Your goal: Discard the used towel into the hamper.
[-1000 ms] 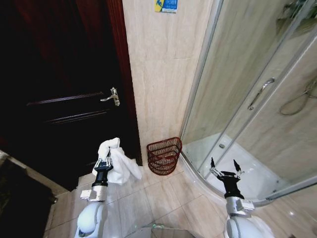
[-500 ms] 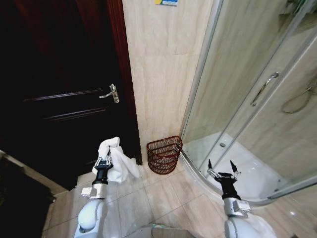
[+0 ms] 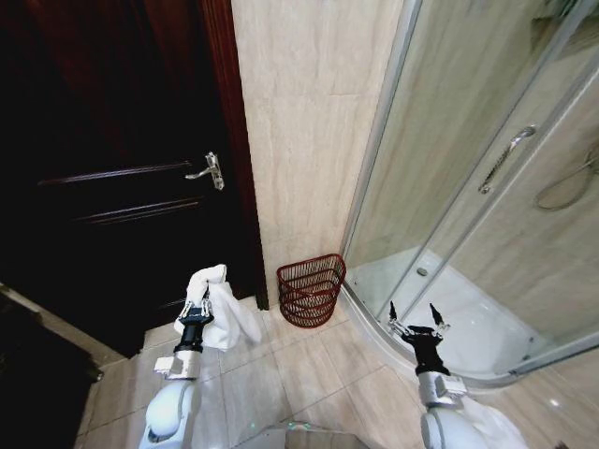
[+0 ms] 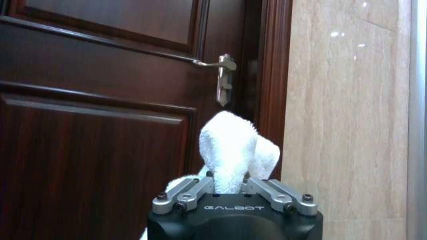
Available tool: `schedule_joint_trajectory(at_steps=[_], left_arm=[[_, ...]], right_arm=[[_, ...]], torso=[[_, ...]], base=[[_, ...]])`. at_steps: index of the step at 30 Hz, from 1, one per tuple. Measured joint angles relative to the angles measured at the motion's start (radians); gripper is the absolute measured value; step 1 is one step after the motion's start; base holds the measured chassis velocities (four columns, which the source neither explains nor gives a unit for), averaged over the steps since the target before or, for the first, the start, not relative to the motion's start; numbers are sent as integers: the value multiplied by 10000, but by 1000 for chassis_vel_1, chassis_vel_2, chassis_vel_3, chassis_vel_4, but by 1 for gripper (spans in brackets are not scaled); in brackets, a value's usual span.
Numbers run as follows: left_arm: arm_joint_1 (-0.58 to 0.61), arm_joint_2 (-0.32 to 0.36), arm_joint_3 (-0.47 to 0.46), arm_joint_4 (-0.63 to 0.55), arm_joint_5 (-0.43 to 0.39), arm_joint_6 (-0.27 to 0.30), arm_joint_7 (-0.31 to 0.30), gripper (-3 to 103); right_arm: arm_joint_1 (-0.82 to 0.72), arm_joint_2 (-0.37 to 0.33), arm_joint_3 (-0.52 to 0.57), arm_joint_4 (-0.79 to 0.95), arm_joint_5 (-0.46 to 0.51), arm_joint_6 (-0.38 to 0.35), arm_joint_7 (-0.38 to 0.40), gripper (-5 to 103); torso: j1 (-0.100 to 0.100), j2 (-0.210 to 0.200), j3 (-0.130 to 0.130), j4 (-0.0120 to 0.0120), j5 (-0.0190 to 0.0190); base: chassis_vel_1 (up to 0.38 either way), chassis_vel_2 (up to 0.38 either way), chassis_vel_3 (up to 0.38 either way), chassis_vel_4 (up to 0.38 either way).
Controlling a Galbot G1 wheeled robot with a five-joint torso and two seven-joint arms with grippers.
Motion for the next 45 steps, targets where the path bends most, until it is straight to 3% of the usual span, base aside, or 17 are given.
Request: schedule_joint_trajectory(at_steps=[45], left_arm=[[-125, 144, 113, 213, 122, -203, 63, 11]], right_arm=[[-149, 0, 182, 11, 496, 36, 396, 100]], torso=[[-866, -2004, -1137, 1, 0]], base=[[0, 0, 0, 0]])
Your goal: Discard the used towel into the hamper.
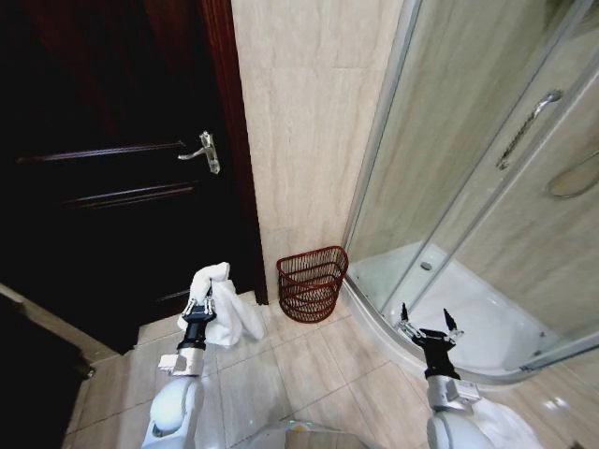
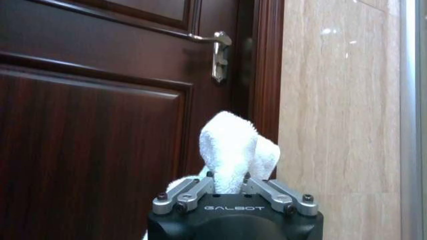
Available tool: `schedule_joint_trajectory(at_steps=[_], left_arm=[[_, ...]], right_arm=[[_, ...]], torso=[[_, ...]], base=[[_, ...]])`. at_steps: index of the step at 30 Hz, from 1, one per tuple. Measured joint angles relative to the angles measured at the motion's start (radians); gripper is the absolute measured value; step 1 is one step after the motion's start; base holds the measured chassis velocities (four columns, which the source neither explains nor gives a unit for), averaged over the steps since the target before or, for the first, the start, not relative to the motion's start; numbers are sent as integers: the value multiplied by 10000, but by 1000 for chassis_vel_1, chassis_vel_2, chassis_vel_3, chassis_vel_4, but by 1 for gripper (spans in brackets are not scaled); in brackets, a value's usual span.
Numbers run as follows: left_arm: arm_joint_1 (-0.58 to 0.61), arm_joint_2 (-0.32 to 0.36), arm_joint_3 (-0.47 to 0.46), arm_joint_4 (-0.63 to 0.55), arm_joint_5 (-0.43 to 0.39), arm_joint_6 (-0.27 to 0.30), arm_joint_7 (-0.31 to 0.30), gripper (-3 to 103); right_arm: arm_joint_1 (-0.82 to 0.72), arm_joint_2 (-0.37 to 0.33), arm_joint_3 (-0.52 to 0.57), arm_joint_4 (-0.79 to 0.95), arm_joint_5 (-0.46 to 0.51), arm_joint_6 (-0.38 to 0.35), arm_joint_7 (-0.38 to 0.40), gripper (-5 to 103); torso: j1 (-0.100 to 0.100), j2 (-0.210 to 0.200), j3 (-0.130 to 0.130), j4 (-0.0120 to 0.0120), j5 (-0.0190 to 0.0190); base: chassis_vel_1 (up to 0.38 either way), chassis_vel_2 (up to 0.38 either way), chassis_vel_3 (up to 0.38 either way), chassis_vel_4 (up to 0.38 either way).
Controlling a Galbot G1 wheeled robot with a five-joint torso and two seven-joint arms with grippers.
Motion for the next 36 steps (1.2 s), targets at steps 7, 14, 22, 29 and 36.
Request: schedule_joint_trajectory(at_steps=[7, 14, 22, 29, 36], left_arm=[[-77, 275, -10, 101, -58, 0, 162, 11], [-180, 953, 96, 284, -1309, -44, 2850, 11], [-1246, 1557, 884, 312, -1514, 833, 3933, 11], [-2199, 1916, 2461, 335, -1471, 1472, 3099, 11], [-3261, 1997, 3939, 416, -1351, 1928, 1671, 11]], right_arm=[[8, 0, -5, -67, -16, 3, -21, 100], [132, 0, 36, -204, -37, 5, -29, 100], [224, 0, 182, -372, -47, 6, -28, 100], [256, 0, 340, -481, -44, -2, 0, 100], [553, 0, 387, -479, -35, -182, 9, 100]], torso=[[-122, -272, -151, 0, 0], [-245, -566, -321, 0, 0], [-331, -793, -462, -2, 0], [-328, -787, -461, -2, 1], [-315, -756, -444, 0, 2]], base=[[0, 0, 0, 0], [0, 0, 0, 0], [0, 0, 0, 0], [0, 0, 0, 0], [0, 0, 0, 0]])
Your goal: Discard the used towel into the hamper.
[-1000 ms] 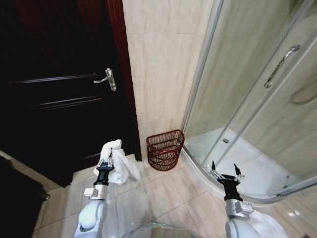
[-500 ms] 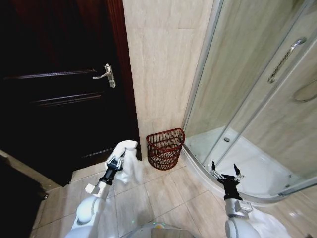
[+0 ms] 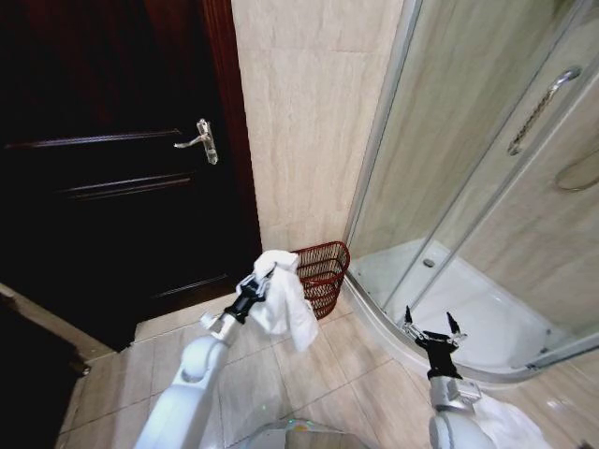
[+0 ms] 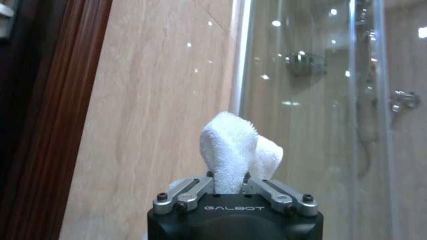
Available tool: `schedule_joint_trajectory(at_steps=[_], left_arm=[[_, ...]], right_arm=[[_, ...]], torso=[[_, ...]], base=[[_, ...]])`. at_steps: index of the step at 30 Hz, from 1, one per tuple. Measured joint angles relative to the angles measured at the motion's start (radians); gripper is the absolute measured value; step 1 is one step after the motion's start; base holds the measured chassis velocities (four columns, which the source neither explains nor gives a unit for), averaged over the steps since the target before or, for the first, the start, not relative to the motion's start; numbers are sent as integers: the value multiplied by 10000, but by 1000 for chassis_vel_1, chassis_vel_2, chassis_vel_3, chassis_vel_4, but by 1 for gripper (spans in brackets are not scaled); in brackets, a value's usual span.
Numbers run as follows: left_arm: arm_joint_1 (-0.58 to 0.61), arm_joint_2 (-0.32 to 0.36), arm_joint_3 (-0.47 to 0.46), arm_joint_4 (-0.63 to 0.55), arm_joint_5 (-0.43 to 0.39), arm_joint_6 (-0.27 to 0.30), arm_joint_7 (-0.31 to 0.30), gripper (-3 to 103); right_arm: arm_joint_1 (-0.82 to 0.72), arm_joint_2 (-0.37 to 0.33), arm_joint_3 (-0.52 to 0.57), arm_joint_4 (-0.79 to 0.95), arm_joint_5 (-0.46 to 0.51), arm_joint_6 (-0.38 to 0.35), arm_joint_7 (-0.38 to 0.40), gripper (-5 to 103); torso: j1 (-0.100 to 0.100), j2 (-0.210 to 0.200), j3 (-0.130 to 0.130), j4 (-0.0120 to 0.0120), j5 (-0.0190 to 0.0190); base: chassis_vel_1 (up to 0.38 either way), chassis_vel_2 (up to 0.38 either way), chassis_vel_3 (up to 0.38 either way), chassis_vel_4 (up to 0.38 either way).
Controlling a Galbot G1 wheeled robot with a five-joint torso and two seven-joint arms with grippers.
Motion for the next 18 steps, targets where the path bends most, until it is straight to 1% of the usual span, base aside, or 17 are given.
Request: schedule_joint_trajectory(at_steps=[1, 3, 4, 6, 8, 11, 18], left_arm=[[-476, 93, 459, 118, -39, 128, -705, 11], [-967, 252, 889, 334, -143, 247, -1155, 11], [-967, 252, 889, 334, -143, 247, -1155, 11], [-1393, 373, 1280, 633, -288, 337, -1302, 11], [-1448, 381, 1339, 687, -314, 356, -1315, 11], [-1995, 282, 1710, 1264, -387, 392, -1449, 11], [-2530, 342, 1862, 1494, -390, 480, -1507, 11]], right_arm=[[47, 0, -15, 27, 42, -84, -10, 100], [28, 0, -7, 58, 111, -107, -91, 100], [28, 0, -7, 58, 111, -107, -91, 100], [-46, 0, 30, 55, 129, -104, -152, 100], [-55, 0, 33, 51, 129, -102, -154, 100], [-216, 0, 53, -27, 106, 39, -126, 100], [-342, 0, -31, -59, 37, 206, -111, 100]], torso=[[5, 8, 6, 0, 0], [9, 17, 11, 0, 1], [9, 17, 11, 0, 1], [14, 28, 17, -1, 1], [14, 29, 18, 0, 1], [18, 43, 26, -1, 0], [23, 55, 33, -1, -1]], base=[[0, 0, 0, 0], [0, 0, 0, 0], [0, 0, 0, 0], [0, 0, 0, 0], [0, 0, 0, 0], [0, 0, 0, 0], [0, 0, 0, 0]])
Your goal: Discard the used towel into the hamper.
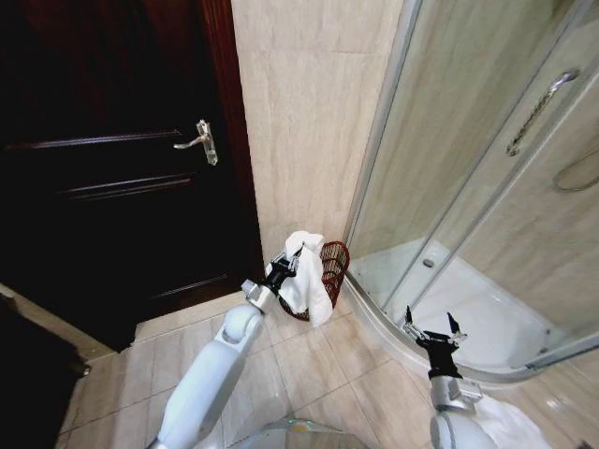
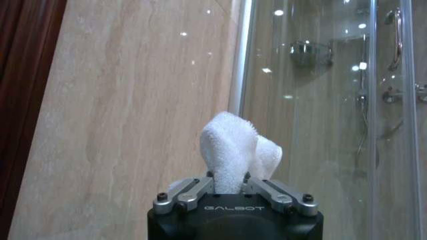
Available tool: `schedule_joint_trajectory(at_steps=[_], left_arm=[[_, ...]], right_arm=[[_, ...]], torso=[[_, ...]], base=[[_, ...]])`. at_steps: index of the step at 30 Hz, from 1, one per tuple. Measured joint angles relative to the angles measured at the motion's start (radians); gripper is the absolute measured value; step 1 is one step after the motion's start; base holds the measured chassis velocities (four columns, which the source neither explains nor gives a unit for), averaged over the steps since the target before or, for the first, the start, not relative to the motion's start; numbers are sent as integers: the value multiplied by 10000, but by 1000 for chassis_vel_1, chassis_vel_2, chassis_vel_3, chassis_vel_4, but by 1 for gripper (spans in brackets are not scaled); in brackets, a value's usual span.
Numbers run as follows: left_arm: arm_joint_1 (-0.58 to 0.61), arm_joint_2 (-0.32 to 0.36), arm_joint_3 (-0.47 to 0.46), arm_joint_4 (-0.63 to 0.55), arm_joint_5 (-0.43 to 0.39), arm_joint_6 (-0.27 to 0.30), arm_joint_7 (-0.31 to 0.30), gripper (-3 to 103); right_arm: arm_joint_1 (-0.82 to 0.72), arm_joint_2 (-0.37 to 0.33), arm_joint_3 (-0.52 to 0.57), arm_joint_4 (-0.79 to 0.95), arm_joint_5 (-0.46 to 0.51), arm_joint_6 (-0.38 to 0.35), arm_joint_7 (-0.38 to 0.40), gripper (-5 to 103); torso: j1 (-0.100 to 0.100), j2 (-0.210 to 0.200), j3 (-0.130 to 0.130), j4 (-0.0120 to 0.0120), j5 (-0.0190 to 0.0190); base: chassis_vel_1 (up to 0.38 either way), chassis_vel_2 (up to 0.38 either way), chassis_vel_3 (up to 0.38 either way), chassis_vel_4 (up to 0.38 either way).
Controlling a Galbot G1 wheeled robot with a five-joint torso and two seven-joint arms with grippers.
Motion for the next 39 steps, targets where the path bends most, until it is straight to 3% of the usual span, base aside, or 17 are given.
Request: schedule_joint_trajectory(at_steps=[39], left_arm=[[-13, 70, 317, 134, 371, 135, 369, 11]], right_arm=[[292, 0, 29, -410, -87, 234, 12, 100]], torso=[[13, 31, 18, 0, 0]], base=[[-40, 32, 30, -40]])
